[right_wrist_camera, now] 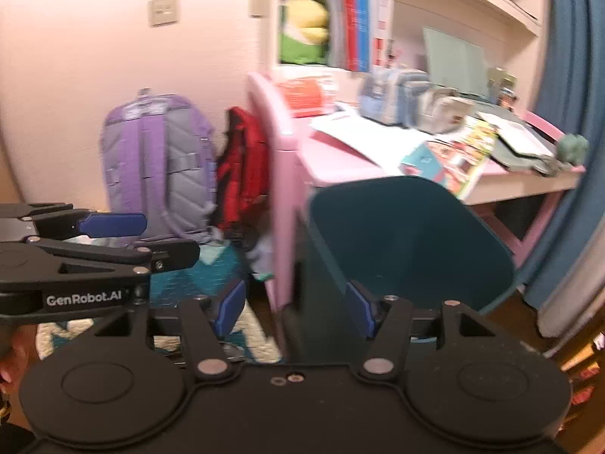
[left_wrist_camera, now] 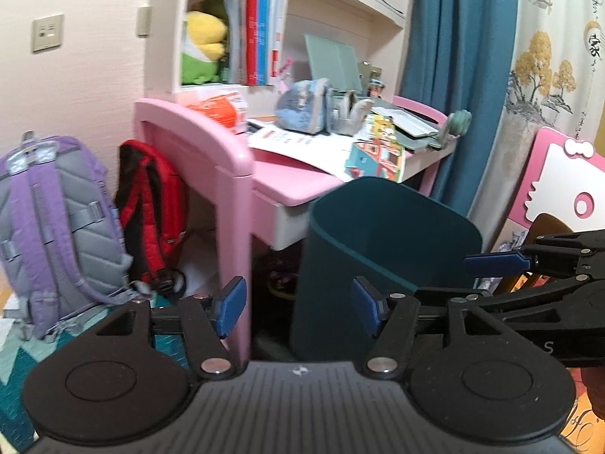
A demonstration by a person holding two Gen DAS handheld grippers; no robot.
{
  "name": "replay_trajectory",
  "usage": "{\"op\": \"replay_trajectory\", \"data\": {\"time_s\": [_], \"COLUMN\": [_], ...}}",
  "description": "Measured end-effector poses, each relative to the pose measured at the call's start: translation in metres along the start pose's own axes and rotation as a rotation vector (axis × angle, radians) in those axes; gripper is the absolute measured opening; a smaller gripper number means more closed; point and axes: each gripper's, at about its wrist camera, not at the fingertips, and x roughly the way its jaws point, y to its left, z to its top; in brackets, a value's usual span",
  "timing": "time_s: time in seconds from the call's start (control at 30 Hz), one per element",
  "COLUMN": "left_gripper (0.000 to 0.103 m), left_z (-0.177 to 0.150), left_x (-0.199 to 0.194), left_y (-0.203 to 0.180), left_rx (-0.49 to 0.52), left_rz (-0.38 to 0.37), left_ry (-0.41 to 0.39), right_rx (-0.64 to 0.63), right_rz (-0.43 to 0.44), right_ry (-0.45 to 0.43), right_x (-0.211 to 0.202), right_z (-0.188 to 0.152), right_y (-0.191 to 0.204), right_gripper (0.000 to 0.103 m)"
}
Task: Collect trash
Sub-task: 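Move both open tools back toward the trash on the floor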
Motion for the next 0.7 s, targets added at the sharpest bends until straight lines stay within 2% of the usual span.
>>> {"op": "replay_trajectory", "data": {"time_s": [0.3, 0.43, 0.7], "left_gripper": [0.063, 0.071, 0.076], "left_z": [-0.039, -0.061, -0.109], "left_x": [-0.051, -0.072, -0.102], "left_y": [0.065, 0.093, 0.154], "left_rx": [-0.046, -0.061, -0.112], "left_rz": [0.117, 0.18, 0.269], "left_ry": [-0.024, -0.034, -0.025], "right_rx": [-0.056, -0.069, -0.079], "right_rz": [0.138, 0.2, 0.305], "right_ry": [0.001, 0.013, 0.063], "right_x": [0.017, 0.032, 0.066], "right_z": [-0.012, -0.02, -0.045], "right_y": [0.077, 0.109, 0.17], "right_gripper": [0.06, 0.061, 0.065]}}
